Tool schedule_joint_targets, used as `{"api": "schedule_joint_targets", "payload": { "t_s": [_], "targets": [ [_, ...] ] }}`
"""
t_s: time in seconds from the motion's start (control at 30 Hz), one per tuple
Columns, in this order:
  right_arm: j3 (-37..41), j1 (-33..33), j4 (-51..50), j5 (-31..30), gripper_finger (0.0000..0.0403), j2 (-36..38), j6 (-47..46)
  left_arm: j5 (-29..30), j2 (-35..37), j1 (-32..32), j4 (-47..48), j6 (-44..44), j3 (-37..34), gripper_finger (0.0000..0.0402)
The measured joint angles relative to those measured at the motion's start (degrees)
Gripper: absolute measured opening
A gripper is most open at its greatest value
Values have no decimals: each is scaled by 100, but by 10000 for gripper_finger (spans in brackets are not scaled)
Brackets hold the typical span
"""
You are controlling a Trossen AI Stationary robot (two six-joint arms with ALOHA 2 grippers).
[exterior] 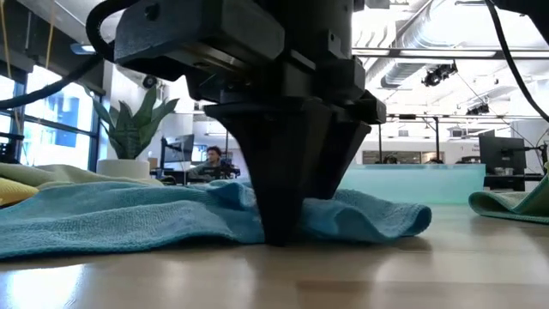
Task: Fold microfiber towels
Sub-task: Fold the bottom blue microfiber cloth
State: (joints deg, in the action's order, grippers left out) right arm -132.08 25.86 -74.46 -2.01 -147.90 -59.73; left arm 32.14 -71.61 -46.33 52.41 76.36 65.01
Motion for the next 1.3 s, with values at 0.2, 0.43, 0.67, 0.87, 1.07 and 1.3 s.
{"api": "schedule_joint_targets", "payload": {
  "t_s": [0.2, 0.43, 0.67, 0.87, 1.07, 1.3],
  "targets": [
    [64, 35, -151, 307, 17, 231, 237, 4, 0, -34, 0, -122, 0, 156],
    [38, -1, -54, 580, 5, 562, 633, 34, -3, 150, 2, -1228, 0, 156],
    [25, -23, 76, 1302, 3, 703, 1114, 67, -26, 564, -1, -2725, 0, 156],
    [21, -18, 96, 1567, 3, 735, 1242, 62, -26, 773, 15, -2974, 0, 156],
    [21, -8, 97, 1173, 5, 735, 1197, 39, -26, 785, 21, -3007, 0, 156],
    [16, -58, 33, 1216, 72, 735, 1207, 38, -26, 785, 26, -3003, 0, 157]
  ]
}}
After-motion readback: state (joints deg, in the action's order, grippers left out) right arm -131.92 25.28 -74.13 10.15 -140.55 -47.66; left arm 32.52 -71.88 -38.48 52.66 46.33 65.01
